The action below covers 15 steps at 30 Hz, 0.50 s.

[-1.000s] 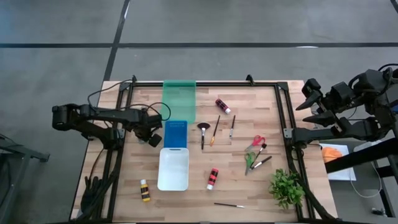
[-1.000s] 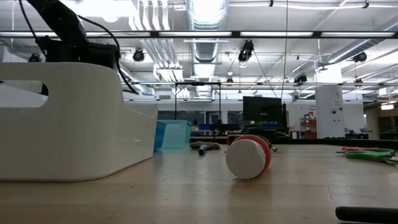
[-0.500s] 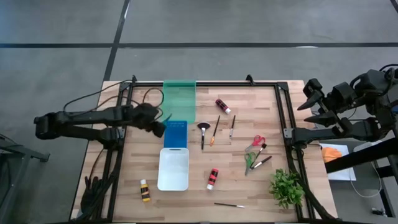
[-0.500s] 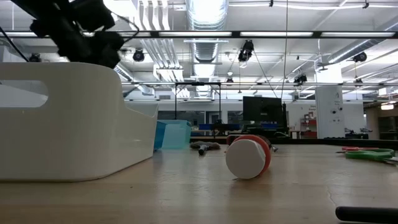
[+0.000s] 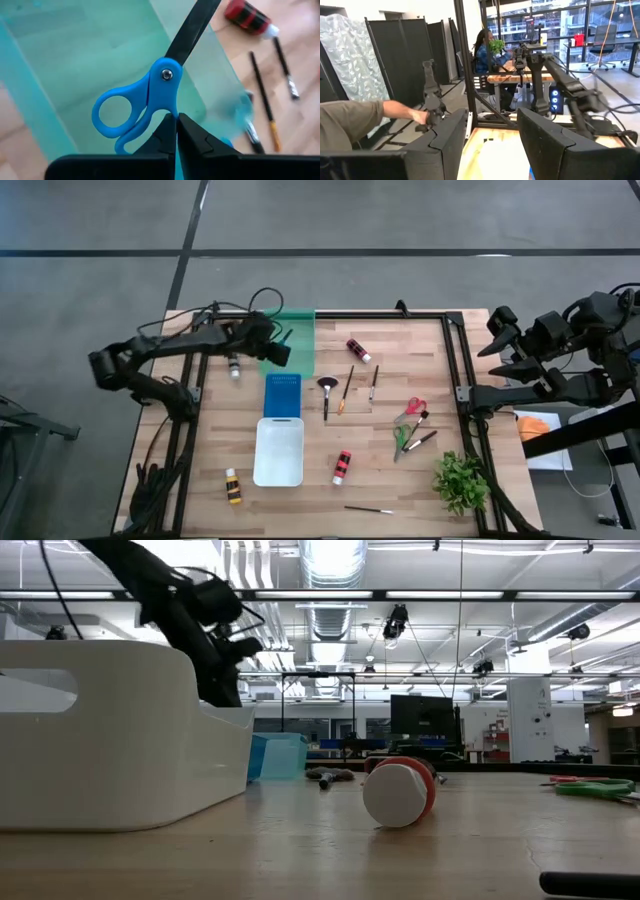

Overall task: Pick & Place Paint Supplies
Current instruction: Put the blue scissors into the green bin, then put the red scissors into the green bin

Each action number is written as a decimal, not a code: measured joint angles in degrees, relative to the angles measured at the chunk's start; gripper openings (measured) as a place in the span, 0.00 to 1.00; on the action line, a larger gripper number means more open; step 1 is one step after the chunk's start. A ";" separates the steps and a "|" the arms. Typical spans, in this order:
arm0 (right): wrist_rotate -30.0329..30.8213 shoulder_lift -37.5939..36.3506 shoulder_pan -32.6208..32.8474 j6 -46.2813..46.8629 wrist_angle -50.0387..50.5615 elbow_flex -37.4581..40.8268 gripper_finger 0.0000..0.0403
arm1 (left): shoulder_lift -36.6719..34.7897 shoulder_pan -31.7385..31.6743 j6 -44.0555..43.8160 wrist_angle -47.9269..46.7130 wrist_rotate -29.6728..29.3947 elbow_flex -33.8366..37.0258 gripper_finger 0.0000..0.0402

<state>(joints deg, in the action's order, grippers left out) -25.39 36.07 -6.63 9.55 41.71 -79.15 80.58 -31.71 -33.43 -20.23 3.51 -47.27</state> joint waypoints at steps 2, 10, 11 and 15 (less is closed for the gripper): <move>0.00 -0.02 0.00 0.71 0.00 0.00 0.44 | 2.95 -0.82 1.64 -0.33 0.96 -2.23 0.06; -0.02 -0.02 0.00 2.15 2.59 0.01 0.44 | 5.72 -1.08 6.93 -0.83 3.18 -7.05 0.22; 0.00 -0.02 0.00 2.10 3.18 0.11 0.44 | 5.19 -1.10 7.06 -0.95 3.18 -7.10 0.23; 1.39 0.27 0.00 2.01 5.60 0.98 0.44 | 1.25 -0.99 8.47 0.11 5.02 -7.06 0.25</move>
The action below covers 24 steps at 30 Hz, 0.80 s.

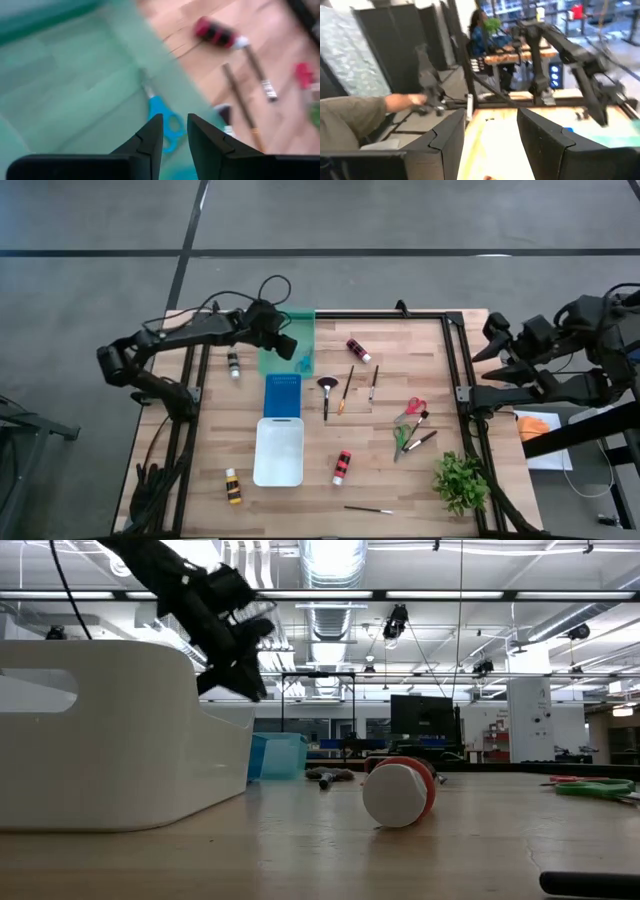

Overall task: Pick & Place Paint Supplies
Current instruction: Put the red scissors into the green bin

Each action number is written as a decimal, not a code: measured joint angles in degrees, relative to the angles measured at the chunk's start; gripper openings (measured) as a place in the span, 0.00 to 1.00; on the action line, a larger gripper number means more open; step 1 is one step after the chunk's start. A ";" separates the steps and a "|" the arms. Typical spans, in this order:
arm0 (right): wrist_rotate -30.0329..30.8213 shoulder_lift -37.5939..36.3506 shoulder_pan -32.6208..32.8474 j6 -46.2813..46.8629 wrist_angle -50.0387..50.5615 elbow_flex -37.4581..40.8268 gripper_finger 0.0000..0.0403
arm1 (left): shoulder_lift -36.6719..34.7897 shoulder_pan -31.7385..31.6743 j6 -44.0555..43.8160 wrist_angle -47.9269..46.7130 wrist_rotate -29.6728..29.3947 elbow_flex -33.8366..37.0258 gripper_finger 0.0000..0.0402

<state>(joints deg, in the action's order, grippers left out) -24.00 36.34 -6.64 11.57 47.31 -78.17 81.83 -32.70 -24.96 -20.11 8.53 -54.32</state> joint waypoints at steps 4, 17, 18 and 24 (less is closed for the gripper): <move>1.52 1.14 0.00 -0.20 0.40 2.50 0.44 | -6.17 0.93 1.32 7.94 5.53 0.28 0.25; 1.21 10.26 0.19 2.82 1.14 17.94 0.44 | -16.31 20.31 22.64 41.04 7.77 0.28 0.25; 1.24 10.76 0.36 3.44 1.45 19.53 0.44 | -16.79 22.44 24.83 40.20 7.77 0.28 0.25; 1.85 12.53 2.68 4.78 2.27 27.95 0.44 | -18.01 33.72 32.43 36.31 7.65 0.29 0.25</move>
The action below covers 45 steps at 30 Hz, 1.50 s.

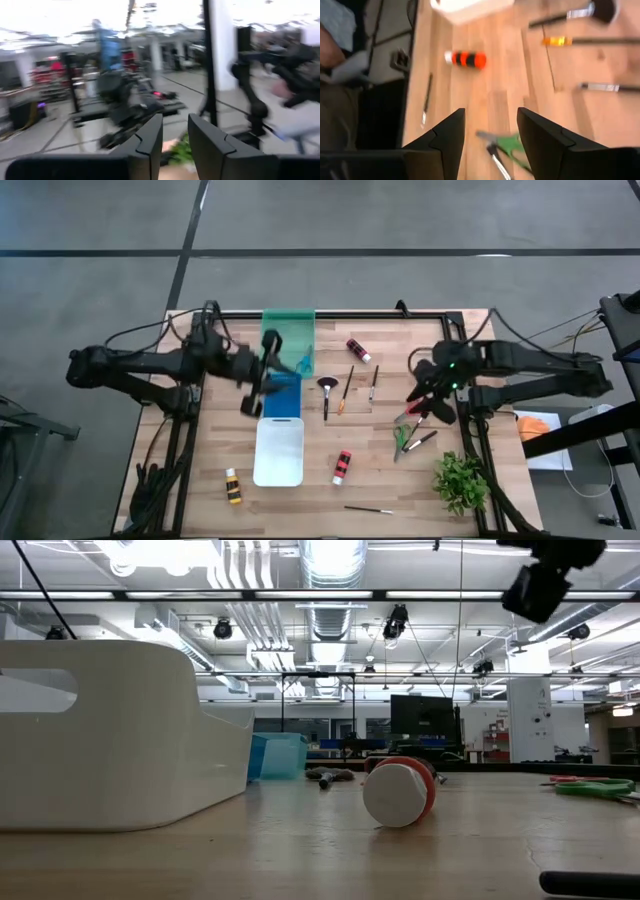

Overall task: Pick & Place Paint Supplies
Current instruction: Put the red scissors into the green bin

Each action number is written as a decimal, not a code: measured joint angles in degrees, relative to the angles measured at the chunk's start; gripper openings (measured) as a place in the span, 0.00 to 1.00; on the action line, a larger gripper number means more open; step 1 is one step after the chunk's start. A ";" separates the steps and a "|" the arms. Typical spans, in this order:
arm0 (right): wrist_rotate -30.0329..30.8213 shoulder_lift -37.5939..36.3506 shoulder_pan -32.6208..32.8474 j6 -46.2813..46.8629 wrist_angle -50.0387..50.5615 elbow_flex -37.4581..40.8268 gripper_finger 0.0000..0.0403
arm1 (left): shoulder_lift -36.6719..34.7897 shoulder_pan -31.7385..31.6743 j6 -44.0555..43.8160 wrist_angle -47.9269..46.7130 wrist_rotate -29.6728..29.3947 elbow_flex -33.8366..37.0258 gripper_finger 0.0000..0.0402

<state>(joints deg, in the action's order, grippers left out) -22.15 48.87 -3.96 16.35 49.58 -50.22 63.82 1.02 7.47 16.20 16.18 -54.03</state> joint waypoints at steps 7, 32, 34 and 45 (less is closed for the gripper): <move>5.73 0.26 4.25 1.53 0.43 6.24 0.44 | 0.43 10.59 8.02 -3.42 -0.07 0.05 0.25; 15.56 17.81 11.56 6.04 5.98 9.31 0.44 | 1.03 16.96 14.42 -4.13 -60.46 0.05 0.25; 16.39 18.92 11.56 6.06 6.08 9.74 0.44 | 1.48 15.55 13.07 -5.27 -57.75 0.05 0.25; 21.11 14.95 11.40 7.52 3.99 14.37 0.44 | 2.25 14.42 12.01 -8.77 -43.15 0.12 0.25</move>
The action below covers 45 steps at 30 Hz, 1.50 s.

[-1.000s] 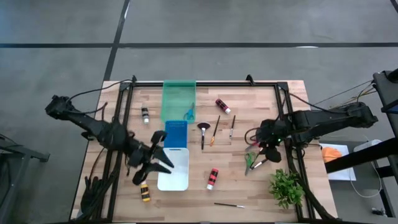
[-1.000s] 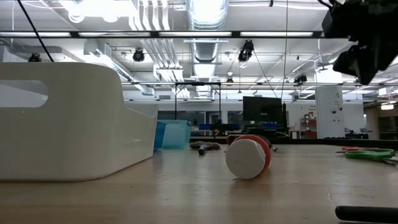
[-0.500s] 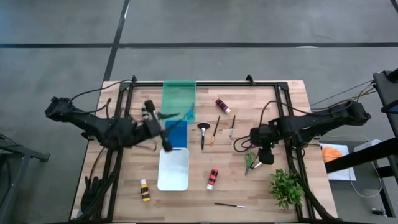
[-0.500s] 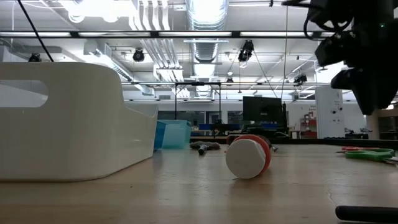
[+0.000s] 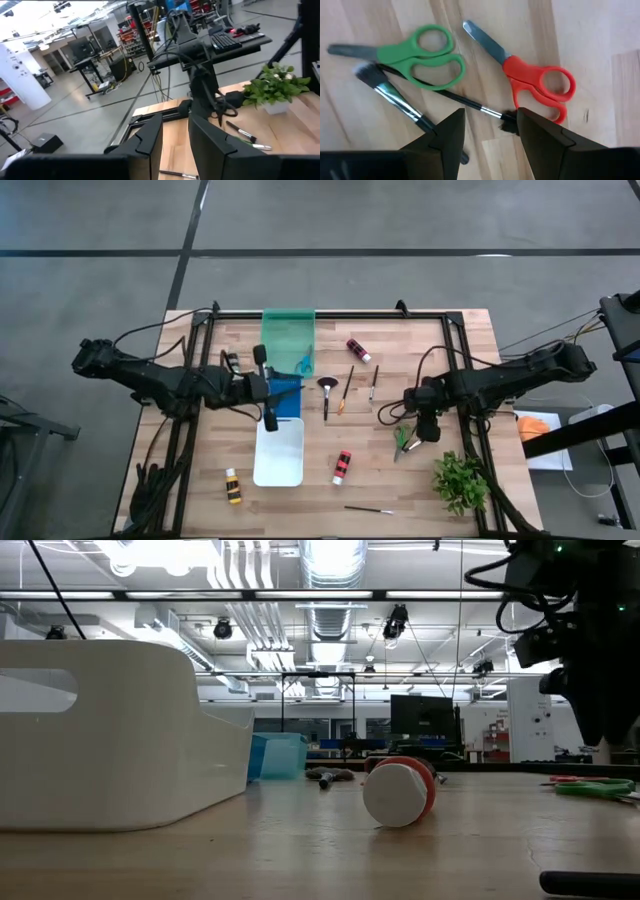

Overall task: Pick & Place Paint Supplies
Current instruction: Put the red scissors into the green bin

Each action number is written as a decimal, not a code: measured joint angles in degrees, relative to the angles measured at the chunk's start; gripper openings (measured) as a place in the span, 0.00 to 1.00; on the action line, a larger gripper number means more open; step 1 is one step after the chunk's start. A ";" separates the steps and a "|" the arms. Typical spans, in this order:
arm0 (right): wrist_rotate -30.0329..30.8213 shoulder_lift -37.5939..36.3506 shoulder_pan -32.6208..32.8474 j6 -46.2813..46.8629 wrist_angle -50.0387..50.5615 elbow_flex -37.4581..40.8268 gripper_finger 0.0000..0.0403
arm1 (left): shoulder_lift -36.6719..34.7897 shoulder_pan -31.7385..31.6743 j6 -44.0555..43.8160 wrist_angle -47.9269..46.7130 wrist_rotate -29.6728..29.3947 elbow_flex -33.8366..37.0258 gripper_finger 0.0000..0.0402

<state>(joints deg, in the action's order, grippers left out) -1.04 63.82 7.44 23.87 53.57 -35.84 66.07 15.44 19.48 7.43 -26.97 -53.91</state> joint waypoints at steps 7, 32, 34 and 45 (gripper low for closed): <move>1.42 -1.46 0.04 7.86 -0.18 0.79 0.44 | -0.11 -0.06 0.30 0.01 -0.44 0.00 0.25; 2.76 1.65 -4.90 22.70 -6.88 5.56 0.44 | -0.25 -0.58 1.70 0.26 -0.63 0.00 0.25; 2.53 1.65 -5.67 23.14 -7.65 6.16 0.44 | -0.25 -0.58 1.67 0.36 -0.62 0.00 0.25; 1.05 1.65 -6.42 25.20 -14.96 8.92 0.44 | -0.25 -0.58 1.49 0.40 -0.62 0.00 0.25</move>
<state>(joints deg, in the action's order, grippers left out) 0.01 65.47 1.02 49.07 38.61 -26.92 65.82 14.85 20.97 7.84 -27.59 -53.91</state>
